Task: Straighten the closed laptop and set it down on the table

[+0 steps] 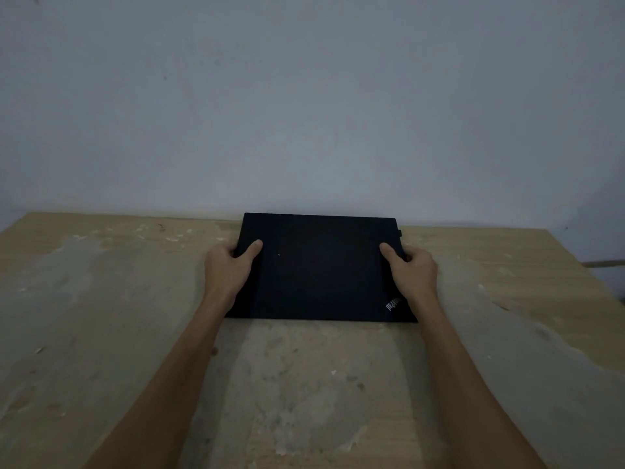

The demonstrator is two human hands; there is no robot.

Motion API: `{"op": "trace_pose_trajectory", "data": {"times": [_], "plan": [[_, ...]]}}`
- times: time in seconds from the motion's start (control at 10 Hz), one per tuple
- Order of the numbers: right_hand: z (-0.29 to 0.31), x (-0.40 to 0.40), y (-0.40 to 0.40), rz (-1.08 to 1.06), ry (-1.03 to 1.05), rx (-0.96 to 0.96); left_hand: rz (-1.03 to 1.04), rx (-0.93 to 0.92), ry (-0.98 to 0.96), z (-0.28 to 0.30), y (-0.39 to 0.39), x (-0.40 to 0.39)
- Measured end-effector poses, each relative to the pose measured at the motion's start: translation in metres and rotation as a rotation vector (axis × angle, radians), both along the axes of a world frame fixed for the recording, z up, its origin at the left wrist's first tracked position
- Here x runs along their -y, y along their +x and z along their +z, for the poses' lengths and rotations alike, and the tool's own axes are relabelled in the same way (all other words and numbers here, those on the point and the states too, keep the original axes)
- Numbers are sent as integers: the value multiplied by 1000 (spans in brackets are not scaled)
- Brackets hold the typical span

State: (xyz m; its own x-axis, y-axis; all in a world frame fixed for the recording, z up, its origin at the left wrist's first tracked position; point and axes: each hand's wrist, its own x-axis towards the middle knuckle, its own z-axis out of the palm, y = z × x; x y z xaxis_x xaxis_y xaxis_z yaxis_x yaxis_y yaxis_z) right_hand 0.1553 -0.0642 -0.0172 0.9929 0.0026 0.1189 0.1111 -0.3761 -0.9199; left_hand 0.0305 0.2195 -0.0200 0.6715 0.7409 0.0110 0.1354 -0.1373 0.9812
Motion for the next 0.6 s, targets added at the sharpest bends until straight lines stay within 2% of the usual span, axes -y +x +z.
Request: {"op": "trace_pose_trajectory", "data": {"times": [0.1,0.3,0.5,0.6], "plan": [[-3,1,2,2,11,-8,-18,17,37,0,0,-1],[-3,2,-2,42,-84,9,-54,-31,172,-5,0,-6],[2,5,-6,56,-155,27,-74,-77,229,1,-6,-1],[15,4,-15,19,-210,20,-22,-72,258,12,-13,3]]}}
